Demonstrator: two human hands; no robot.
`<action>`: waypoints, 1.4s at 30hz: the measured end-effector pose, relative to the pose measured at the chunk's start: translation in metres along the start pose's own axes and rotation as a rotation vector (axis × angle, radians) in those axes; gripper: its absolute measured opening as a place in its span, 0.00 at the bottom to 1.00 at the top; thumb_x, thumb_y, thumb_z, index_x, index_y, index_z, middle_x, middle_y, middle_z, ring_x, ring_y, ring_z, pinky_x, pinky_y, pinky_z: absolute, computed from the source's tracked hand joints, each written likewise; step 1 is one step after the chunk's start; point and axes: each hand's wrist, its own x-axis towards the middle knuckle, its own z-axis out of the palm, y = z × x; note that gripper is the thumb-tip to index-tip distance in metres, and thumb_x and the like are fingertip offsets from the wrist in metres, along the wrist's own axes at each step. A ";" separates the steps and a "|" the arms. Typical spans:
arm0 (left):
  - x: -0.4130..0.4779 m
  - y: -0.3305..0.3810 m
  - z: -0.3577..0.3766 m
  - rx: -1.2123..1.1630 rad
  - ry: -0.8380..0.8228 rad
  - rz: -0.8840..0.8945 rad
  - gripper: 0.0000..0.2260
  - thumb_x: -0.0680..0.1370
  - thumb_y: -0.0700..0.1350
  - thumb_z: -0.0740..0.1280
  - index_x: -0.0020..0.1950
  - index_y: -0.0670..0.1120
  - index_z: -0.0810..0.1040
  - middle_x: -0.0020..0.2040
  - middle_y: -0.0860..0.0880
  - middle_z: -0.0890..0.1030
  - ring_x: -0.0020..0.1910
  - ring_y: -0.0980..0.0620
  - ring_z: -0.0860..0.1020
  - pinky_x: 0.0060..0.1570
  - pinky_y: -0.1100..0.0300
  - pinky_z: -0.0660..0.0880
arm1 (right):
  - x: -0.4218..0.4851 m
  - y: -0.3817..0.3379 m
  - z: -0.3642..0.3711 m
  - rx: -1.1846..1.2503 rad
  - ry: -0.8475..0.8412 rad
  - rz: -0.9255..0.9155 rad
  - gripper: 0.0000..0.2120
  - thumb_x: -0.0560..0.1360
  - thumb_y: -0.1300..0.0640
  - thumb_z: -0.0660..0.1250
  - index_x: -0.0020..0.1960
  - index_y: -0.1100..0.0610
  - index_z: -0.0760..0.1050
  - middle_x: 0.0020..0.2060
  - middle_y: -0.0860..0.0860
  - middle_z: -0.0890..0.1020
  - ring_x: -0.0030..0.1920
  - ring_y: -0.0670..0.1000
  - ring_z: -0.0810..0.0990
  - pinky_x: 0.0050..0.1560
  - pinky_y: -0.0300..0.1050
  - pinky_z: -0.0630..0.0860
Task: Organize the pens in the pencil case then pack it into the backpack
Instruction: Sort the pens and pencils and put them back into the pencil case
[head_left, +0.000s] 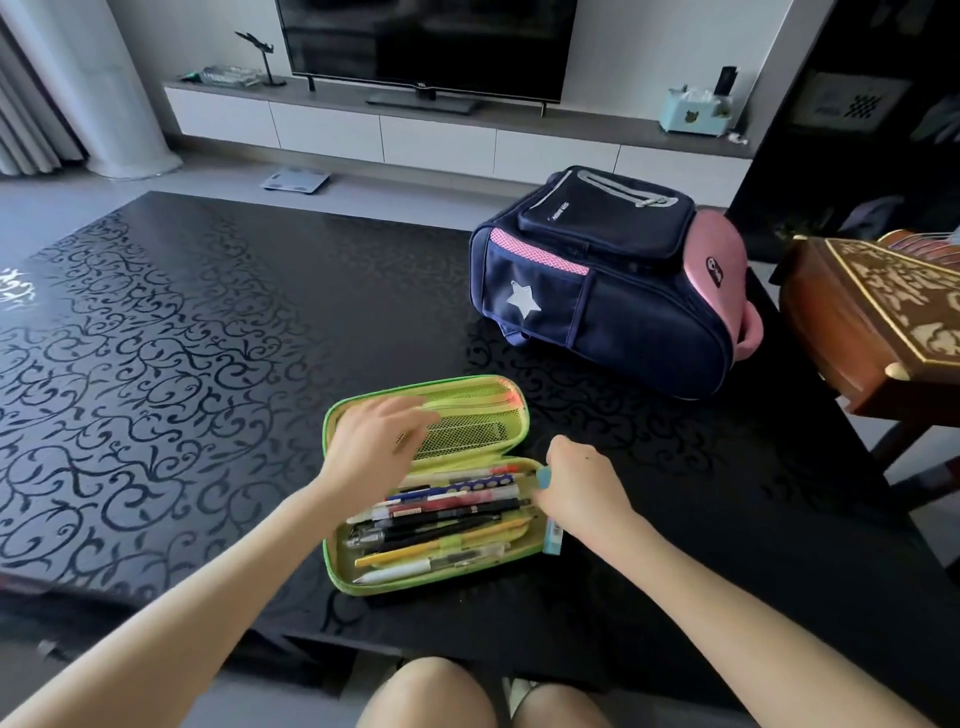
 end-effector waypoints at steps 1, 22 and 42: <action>-0.008 0.004 0.000 -0.034 -0.077 0.030 0.18 0.76 0.54 0.55 0.58 0.51 0.80 0.60 0.51 0.79 0.61 0.49 0.76 0.63 0.47 0.70 | 0.000 -0.002 0.000 0.013 0.004 -0.001 0.11 0.72 0.59 0.68 0.46 0.57 0.66 0.45 0.53 0.77 0.42 0.53 0.75 0.34 0.42 0.67; -0.059 -0.010 0.005 -0.132 -0.303 0.079 0.30 0.71 0.65 0.52 0.71 0.56 0.65 0.71 0.61 0.63 0.74 0.59 0.50 0.74 0.48 0.44 | 0.000 0.017 -0.026 0.308 -0.240 -0.267 0.06 0.67 0.58 0.74 0.43 0.53 0.79 0.41 0.47 0.82 0.42 0.44 0.80 0.43 0.37 0.77; -0.056 -0.002 0.016 0.059 -0.222 0.087 0.35 0.74 0.67 0.34 0.70 0.55 0.67 0.70 0.59 0.69 0.74 0.54 0.56 0.73 0.49 0.46 | -0.014 0.016 -0.021 0.103 -0.214 -0.187 0.06 0.64 0.53 0.77 0.40 0.51 0.83 0.38 0.43 0.78 0.43 0.43 0.75 0.42 0.36 0.69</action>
